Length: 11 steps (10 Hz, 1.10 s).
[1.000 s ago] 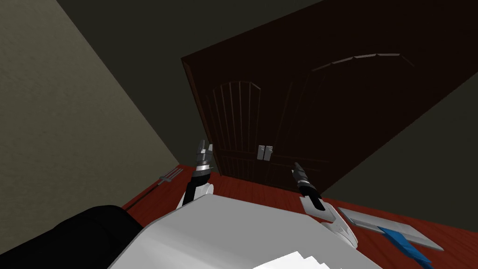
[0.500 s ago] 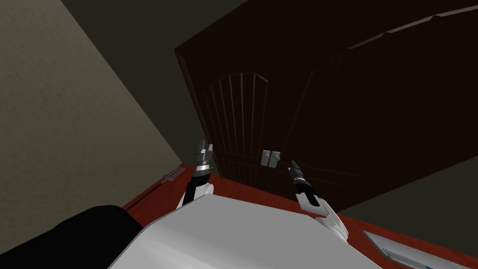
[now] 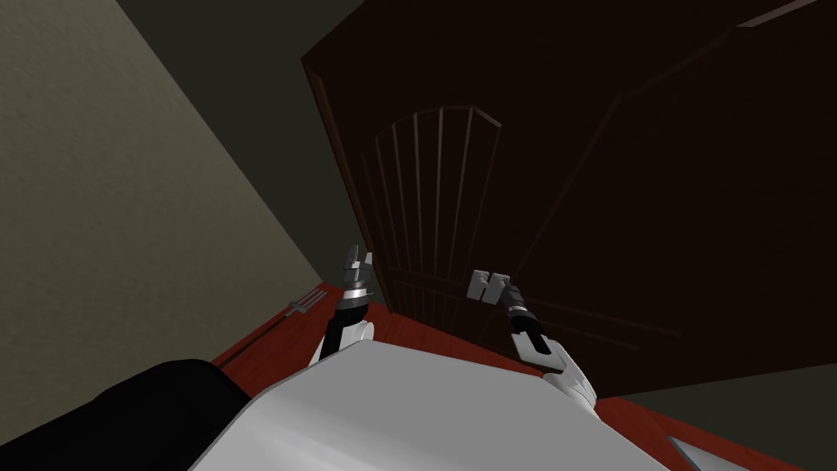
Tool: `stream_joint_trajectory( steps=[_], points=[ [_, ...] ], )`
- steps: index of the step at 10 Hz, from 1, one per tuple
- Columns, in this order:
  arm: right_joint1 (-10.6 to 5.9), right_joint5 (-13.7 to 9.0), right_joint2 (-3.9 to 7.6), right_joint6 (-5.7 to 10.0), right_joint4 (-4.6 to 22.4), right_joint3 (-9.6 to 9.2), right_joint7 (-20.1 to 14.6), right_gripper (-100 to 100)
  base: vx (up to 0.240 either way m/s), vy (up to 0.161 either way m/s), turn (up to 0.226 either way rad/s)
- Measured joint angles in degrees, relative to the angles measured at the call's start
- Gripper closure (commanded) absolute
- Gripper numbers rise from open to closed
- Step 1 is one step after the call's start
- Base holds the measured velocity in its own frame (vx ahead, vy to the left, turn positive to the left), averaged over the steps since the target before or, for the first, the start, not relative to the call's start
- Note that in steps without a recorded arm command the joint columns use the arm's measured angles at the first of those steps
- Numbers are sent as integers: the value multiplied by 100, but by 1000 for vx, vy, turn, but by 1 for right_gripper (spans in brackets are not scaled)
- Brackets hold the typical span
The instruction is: Pull the door open
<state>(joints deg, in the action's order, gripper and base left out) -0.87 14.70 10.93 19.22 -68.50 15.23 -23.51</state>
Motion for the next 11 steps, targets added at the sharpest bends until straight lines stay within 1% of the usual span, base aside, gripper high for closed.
stream_joint_trajectory(
  steps=[3, 4, 5, 6, 7, 9, 11],
  points=[
    [4, 7, -18, -1, 16, -27, 7, 100, -8, -4, 5],
    [7, 7, -18, -2, 18, -26, 6, 100, -118, -49, -97],
    [54, -4, 38, 10, 5, 8, -13, 100, -169, -96, -152],
    [21, -6, 67, 49, 148, 103, 11, 100, -165, -100, -117],
    [105, -8, 98, 33, 145, 158, 20, -100, -198, -23, -31],
    [148, 0, 119, 29, 108, 140, -27, -100, -178, 44, 27],
    [194, 24, 101, 21, 1, 51, -97, -100, -201, 69, 58]
  ],
)
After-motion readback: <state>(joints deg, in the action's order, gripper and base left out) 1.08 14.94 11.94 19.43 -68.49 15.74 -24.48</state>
